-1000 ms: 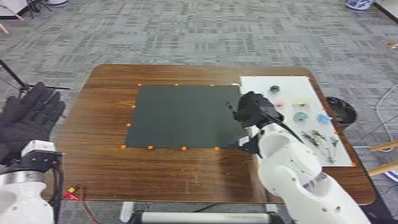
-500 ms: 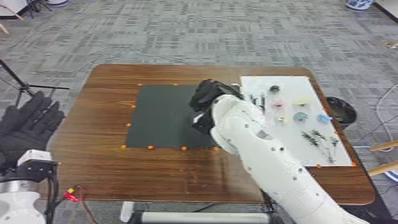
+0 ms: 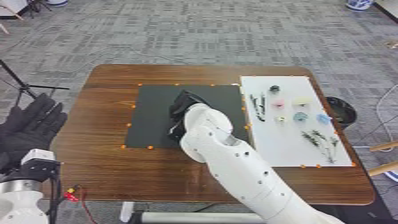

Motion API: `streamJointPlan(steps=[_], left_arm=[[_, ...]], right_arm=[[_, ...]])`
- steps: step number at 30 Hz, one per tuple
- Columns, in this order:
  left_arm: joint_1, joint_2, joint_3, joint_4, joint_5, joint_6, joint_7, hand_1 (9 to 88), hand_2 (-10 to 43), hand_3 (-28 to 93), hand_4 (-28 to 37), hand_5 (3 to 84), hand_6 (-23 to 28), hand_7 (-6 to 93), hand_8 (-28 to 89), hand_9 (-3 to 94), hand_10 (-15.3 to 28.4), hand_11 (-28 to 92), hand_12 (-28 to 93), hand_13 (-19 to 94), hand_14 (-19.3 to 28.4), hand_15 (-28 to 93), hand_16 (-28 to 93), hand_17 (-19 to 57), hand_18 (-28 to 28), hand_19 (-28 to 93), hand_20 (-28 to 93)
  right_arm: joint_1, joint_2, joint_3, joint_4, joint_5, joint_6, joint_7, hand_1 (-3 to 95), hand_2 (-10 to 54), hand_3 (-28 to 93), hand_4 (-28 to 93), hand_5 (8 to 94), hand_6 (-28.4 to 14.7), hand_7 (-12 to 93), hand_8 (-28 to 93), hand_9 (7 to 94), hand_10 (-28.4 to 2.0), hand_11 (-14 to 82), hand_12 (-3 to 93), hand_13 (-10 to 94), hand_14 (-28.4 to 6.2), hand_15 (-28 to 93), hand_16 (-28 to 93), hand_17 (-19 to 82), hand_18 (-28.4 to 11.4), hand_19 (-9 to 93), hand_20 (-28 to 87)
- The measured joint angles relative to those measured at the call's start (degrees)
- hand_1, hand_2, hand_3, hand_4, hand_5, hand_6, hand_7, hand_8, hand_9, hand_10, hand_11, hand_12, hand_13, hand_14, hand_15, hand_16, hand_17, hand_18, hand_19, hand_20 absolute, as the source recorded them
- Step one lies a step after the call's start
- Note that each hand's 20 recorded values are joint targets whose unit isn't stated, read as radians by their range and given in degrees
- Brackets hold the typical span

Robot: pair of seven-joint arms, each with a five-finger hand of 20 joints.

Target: Arrange flowers

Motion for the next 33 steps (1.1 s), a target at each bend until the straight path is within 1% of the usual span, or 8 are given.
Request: streamJointPlan(steps=[6, 9, 13, 17, 20, 23, 30, 33], left_arm=[[-0.1, 0.22, 0.79, -0.25, 0.02, 0.0, 0.19, 26.7, 12.8, 74, -28.3, 47.9, 8.4, 10.2, -9, 36.9, 14.6, 20, 7, 26, 15.1, 24, -5, -6.3, 13.8, 36, 8], [-0.2, 0.22, 1.03, -0.27, 0.03, 0.04, 0.52, 26.8, 12.9, 74, -28.3, 47.9, 8.4, 10.2, -9, 36.8, 14.6, 20, 7, 26, 15.1, 24, -5, -6.3, 13.8, 36, 8], [-0.3, 0.22, 1.27, -0.29, 0.1, 0.04, 0.99, 26.7, 12.9, 74, -28.3, 47.8, 8.5, 10.3, -9, 36.8, 14.6, 20, 7, 26, 15.2, 24, -5, -6.3, 13.8, 36, 8], [-0.3, 0.22, 1.4, -0.34, 0.11, 0.04, 1.62, 26.7, 12.9, 74, -28.3, 47.9, 8.5, 10.2, -9, 36.8, 14.6, 20, 7, 26, 15.2, 24, -5, -6.4, 13.8, 36, 8], [-0.4, 0.22, 1.77, -0.35, 0.11, 0.03, 1.92, 26.7, 12.9, 74, -28.3, 47.9, 8.5, 10.3, -9, 36.8, 14.6, 20, 7, 26, 15.1, 24, -5, -6.3, 13.8, 36, 8], [-0.5, 0.22, 2.13, -0.35, 0.09, 0.03, 2.07, 26.7, 12.9, 74, -28.3, 47.8, 8.5, 10.2, -9, 36.7, 14.6, 20, 7, 26, 15.1, 24, -5, -6.3, 13.8, 36, 8], [-1.0, 0.22, 2.23, -0.27, 0.08, -0.01, 2.1, 26.6, 13.0, 74, -28.3, 47.8, 8.6, 10.2, -9, 36.7, 14.6, 19, 7, 26, 15.2, 24, -5, -6.3, 13.8, 36, 8], [-1.6, 0.22, 2.31, -0.11, 0.09, -0.08, 1.99, 26.6, 13.0, 74, -28.3, 47.8, 8.5, 10.2, -9, 36.7, 14.7, 19, 7, 26, 15.2, 24, -5, -6.4, 13.8, 36, 8]], right_arm=[[-1.3, -2.1, -1.7, 1.1, -3.9, 3.2, -0.3, 54.8, -9.5, 68, -20, 62.4, 0.5, 70, 5, 74.5, -10.3, 37.1, 61.1, 68, -13.3, 71, 37, 35, -25.5, 82, 33], [-2.1, -3.0, -1.7, 1.3, -4.1, 2.2, -1.3, 54.6, -9.5, 69, -19, 62.0, -0.1, 70, 6, 74.4, -10.4, 36.9, 60.7, 67, -13.7, 71, 37, 35, -25.6, 82, 33], [-2.8, -3.5, -2.5, 1.0, -4.4, -1.6, -2.2, 54.4, -9.5, 68, -20, 62.5, -1.5, 65, 8, 75.1, -10.8, 33.9, 56.7, 66, -13.8, 70, 36, 34, -25.5, 81, 32], [-3.3, -3.5, -4.4, 0.8, -5.9, -1.1, -2.6, 54.5, -9.5, 68, -21, 62.9, -1.4, 63, 8, 75.5, -11.0, 32.7, 55.8, 66, -13.7, 70, 36, 34, -25.4, 81, 32], [-4.1, -4.0, -4.3, 1.0, -7.2, 0.3, -3.2, 53.5, -9.5, 69, -21, 65.4, -1.6, 53, 9, 77.0, -11.0, 26.8, 51.7, 66, -12.7, 67, 38, 33, -24.8, 81, 31], [-4.9, -4.6, -3.6, 1.2, -7.3, 0.5, -4.1, 51.7, -9.5, 69, -21, 66.8, -3.5, 41, 8, 76.9, -11.9, 20.0, 45.9, 65, -12.2, 65, 38, 33, -24.5, 80, 30], [-5.4, -4.6, -3.5, 0.8, -6.0, -0.9, -5.0, 45.8, -9.5, 74, -20, 67.3, -4.8, 25, 3, 73.8, -13.8, 22.2, 33.2, 64, -12.9, 65, 33, 32, -24.3, 79, 30], [-5.3, -4.3, -3.7, 0.5, -5.0, -1.1, -4.8, 44.0, -9.5, 76, -20, 67.0, -4.3, 19, -7, 73.1, -14.5, 23.5, 29.3, 64, -13.0, 65, 32, 32, -24.2, 79, 29]])
